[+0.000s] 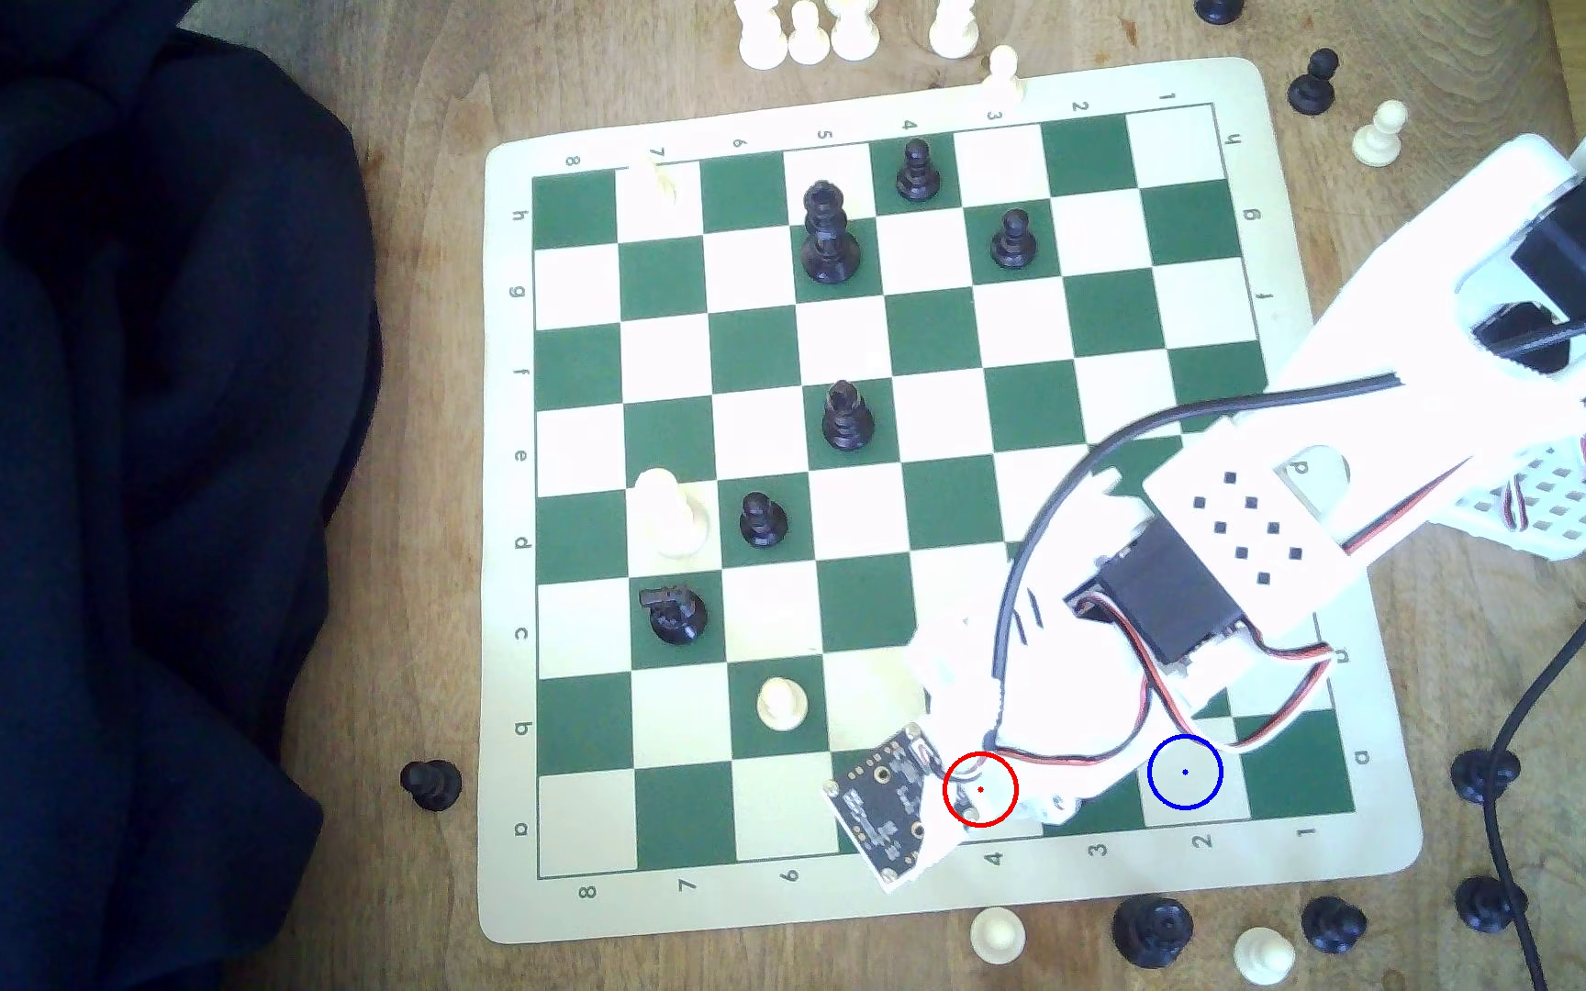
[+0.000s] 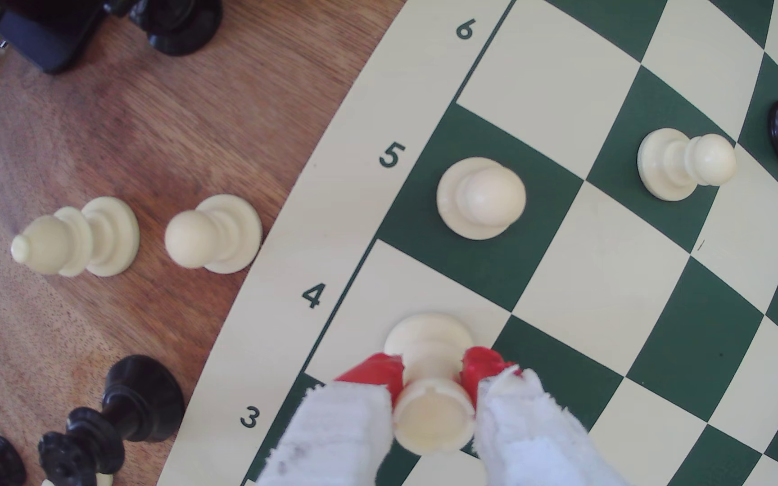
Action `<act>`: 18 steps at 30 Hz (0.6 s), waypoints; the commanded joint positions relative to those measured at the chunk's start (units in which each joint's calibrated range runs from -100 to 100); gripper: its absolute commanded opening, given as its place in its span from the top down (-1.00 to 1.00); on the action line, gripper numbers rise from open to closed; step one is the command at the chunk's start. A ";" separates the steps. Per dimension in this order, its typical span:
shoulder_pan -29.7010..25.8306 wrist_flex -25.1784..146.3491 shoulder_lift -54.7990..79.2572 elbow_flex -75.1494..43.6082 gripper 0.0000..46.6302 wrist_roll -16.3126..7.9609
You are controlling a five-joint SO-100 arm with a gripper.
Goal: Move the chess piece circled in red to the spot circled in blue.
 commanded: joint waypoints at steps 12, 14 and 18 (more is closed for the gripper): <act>-2.53 14.48 -23.15 -5.66 0.98 -0.63; -4.25 14.72 -25.36 -1.22 0.98 -1.07; -7.69 14.88 -27.82 7.75 0.98 -1.37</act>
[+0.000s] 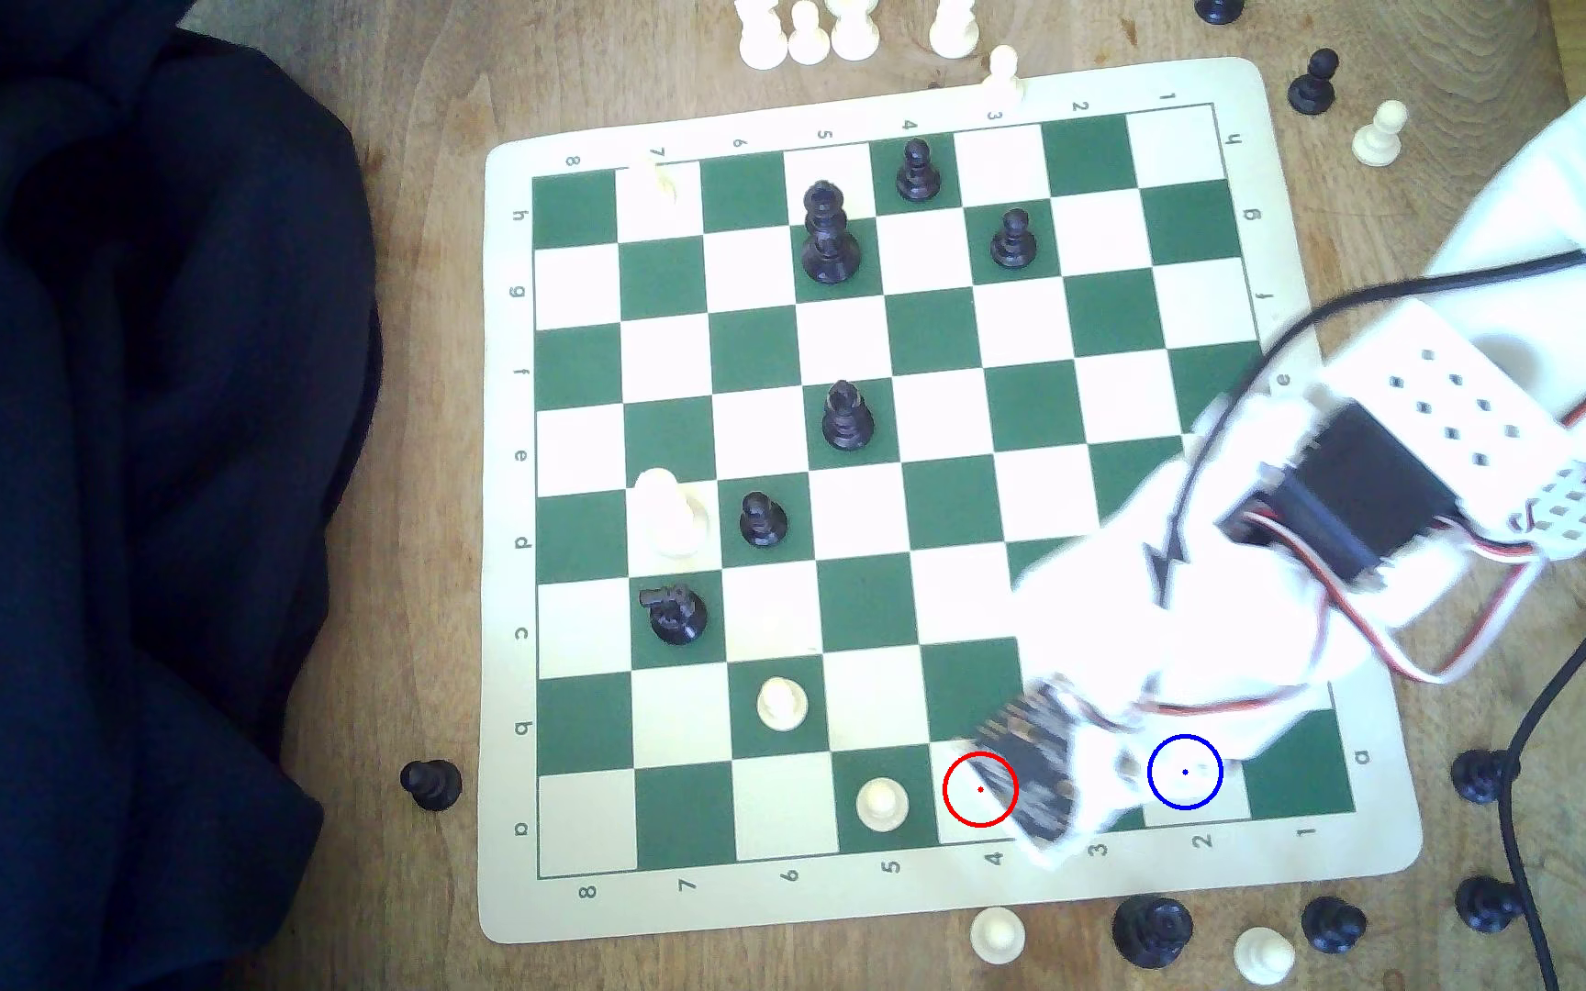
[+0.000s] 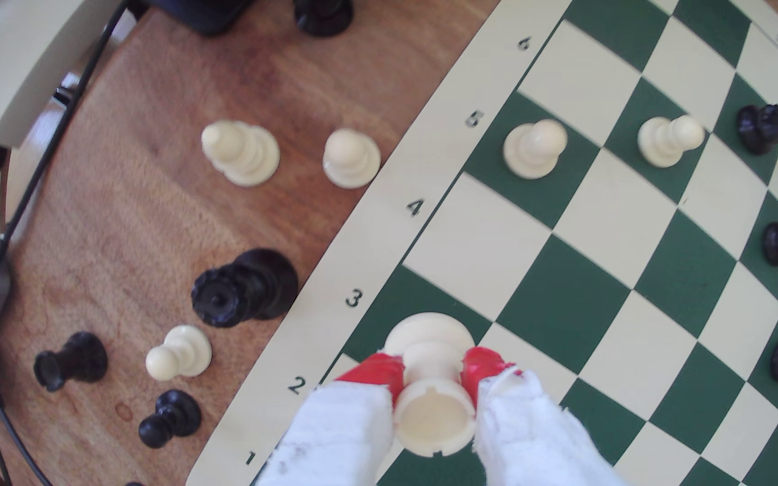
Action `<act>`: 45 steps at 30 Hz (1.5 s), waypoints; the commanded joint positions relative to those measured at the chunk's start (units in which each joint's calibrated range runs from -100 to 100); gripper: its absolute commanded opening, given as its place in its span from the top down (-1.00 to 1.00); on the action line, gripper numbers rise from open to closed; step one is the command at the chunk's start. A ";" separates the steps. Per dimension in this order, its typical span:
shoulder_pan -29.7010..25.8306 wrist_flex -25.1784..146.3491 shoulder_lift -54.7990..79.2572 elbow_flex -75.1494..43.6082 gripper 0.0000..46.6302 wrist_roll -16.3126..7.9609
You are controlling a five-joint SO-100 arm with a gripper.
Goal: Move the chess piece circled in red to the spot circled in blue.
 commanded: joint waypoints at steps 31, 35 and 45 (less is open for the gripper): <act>-7.36 -8.13 3.64 13.84 0.98 -1.90; -7.68 -8.70 4.74 13.84 0.98 -1.90; -6.74 -8.95 5.42 13.93 0.96 -1.51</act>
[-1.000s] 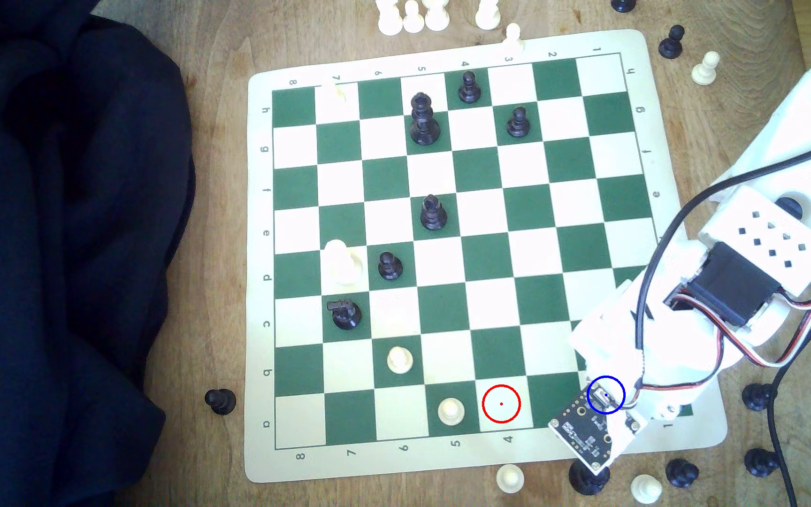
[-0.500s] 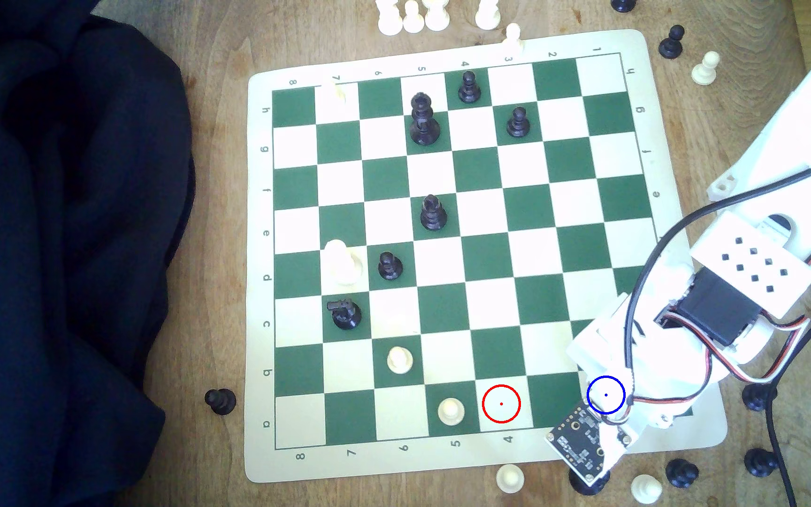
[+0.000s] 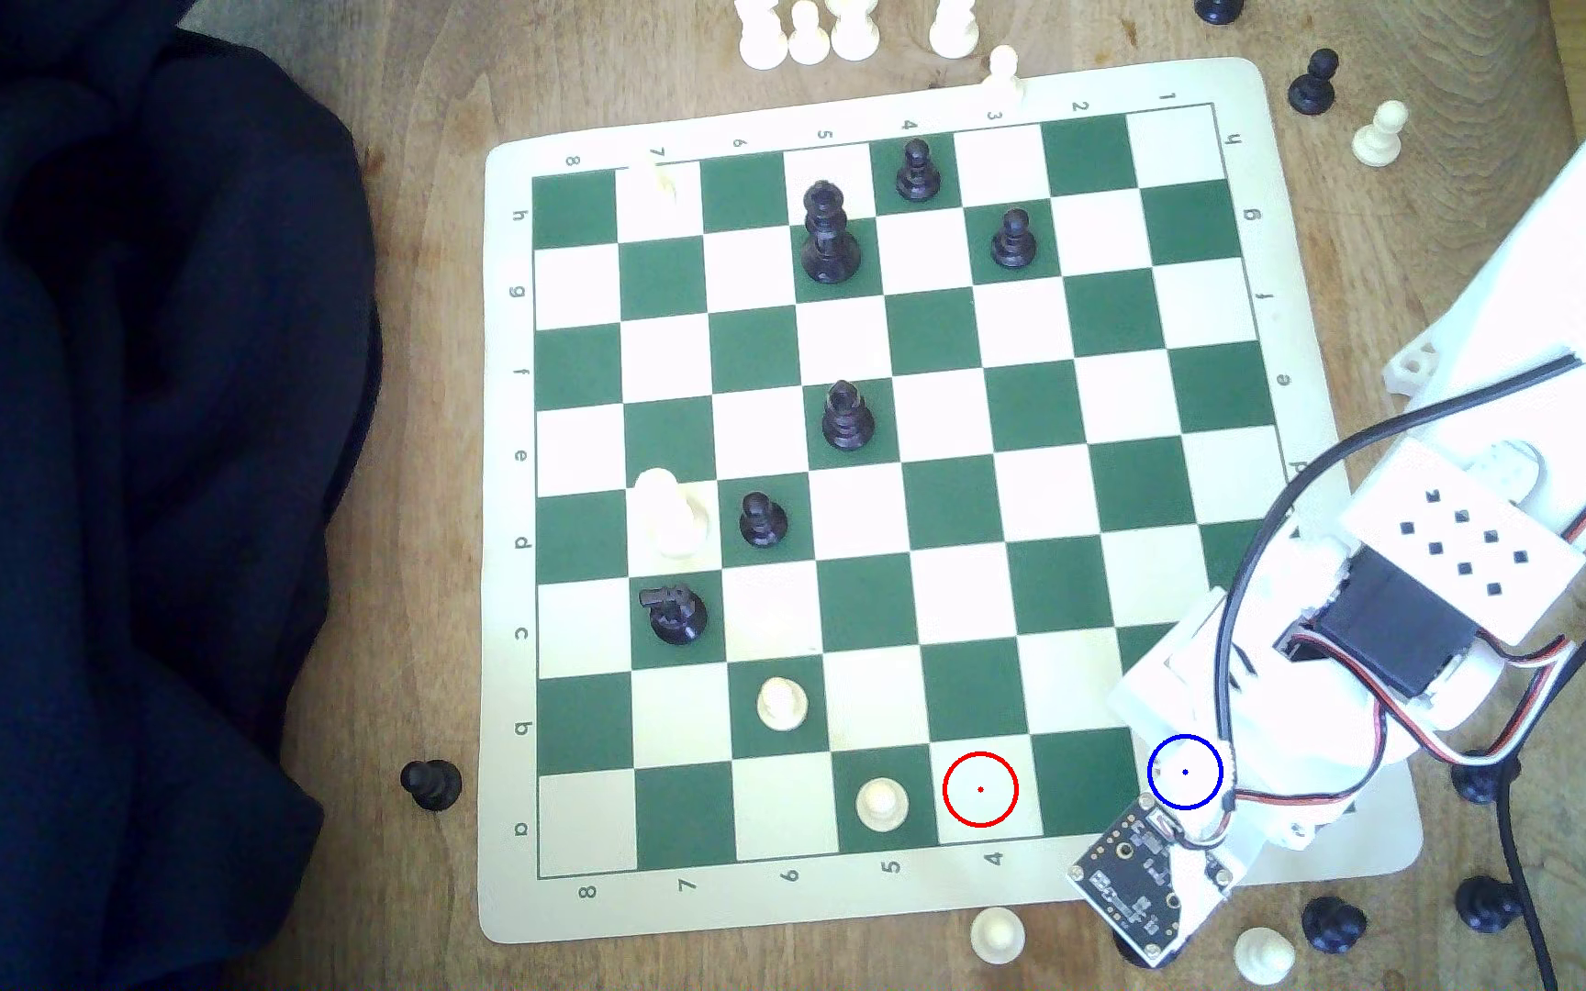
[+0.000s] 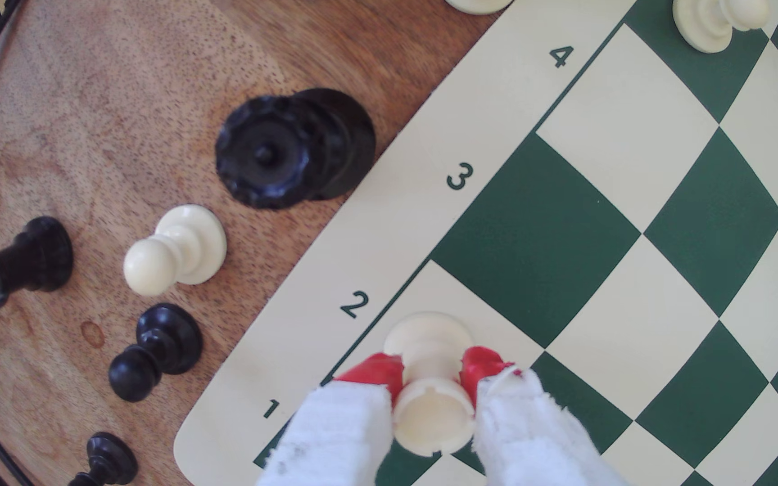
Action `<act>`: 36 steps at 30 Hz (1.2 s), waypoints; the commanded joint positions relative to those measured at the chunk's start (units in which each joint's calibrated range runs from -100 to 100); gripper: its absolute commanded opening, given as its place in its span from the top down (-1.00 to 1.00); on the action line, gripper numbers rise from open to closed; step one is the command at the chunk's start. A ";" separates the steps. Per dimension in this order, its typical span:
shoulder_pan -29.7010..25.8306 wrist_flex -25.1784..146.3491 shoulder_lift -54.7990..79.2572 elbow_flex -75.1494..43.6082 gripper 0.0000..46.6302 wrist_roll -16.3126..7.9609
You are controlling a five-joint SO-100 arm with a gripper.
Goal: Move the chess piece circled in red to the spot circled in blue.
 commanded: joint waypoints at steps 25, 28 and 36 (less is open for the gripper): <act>11.13 21.45 -41.95 6.99 0.41 0.24; 16.29 24.23 -48.32 7.81 0.35 0.44; 31.93 7.11 -71.41 23.67 0.79 -1.07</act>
